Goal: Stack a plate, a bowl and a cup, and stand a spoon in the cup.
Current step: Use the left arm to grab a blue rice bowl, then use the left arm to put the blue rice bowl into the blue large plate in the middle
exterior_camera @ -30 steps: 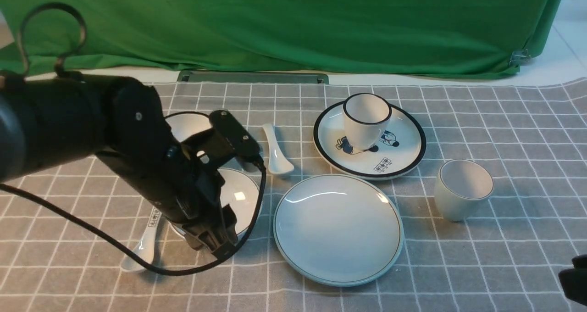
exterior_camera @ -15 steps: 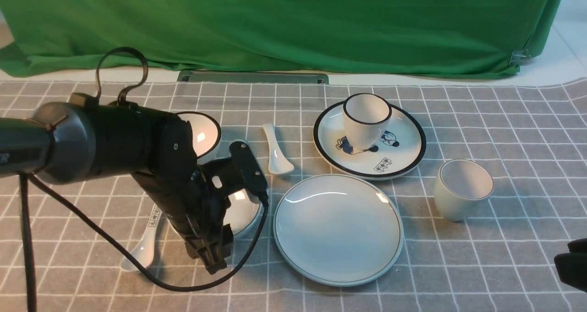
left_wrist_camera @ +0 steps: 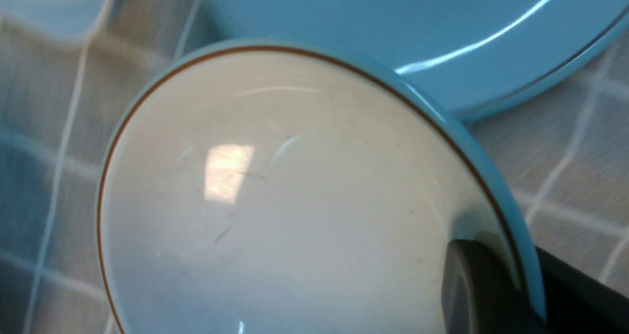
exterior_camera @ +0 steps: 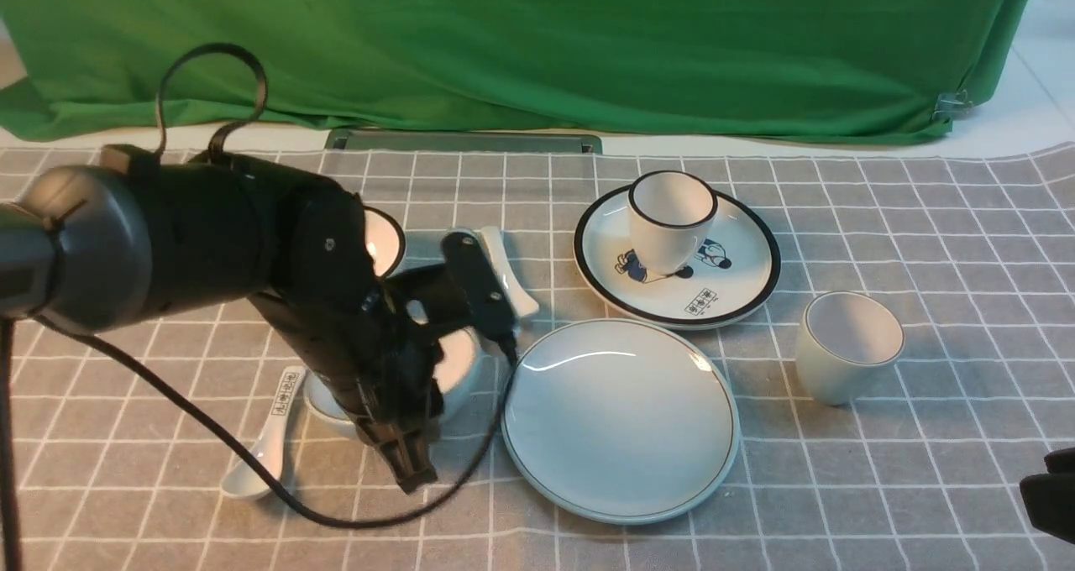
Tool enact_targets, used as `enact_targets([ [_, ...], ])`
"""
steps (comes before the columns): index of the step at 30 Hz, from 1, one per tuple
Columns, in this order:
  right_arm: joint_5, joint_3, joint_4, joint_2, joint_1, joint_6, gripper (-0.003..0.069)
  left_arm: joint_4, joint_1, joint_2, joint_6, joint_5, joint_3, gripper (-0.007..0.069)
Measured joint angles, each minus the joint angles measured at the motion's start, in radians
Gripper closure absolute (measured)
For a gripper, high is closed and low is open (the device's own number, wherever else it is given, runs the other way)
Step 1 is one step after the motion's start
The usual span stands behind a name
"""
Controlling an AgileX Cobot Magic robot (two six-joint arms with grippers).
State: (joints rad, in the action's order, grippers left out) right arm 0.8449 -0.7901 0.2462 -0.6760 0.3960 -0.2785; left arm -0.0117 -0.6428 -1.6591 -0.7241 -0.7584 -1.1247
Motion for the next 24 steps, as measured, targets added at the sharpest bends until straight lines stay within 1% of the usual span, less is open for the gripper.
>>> enact_targets([
  [2,0.000,0.000,-0.003,0.000,0.000,0.000,0.0460,0.022,-0.068,-0.009,0.029,0.007,-0.030,0.0593],
  [4,0.001,0.000,-0.004,0.000,0.000,0.000,0.0460,0.054,-0.114,-0.033,0.061,0.012,-0.058,0.0593],
  [9,0.008,0.000,-0.005,0.000,0.000,0.000,0.0460,0.100,-0.166,-0.126,0.103,0.041,-0.135,0.0593],
  [17,0.012,0.000,-0.005,0.000,0.000,0.000,0.0460,0.110,-0.176,-0.255,0.104,0.070,-0.228,0.0593],
  [21,0.019,0.000,-0.006,0.000,0.000,0.000,0.0460,0.115,-0.176,-0.273,0.100,0.085,-0.243,0.0590],
  [24,0.022,0.000,-0.006,0.000,0.000,0.007,0.0460,0.108,-0.176,-0.275,0.100,0.085,-0.243,0.0568],
])
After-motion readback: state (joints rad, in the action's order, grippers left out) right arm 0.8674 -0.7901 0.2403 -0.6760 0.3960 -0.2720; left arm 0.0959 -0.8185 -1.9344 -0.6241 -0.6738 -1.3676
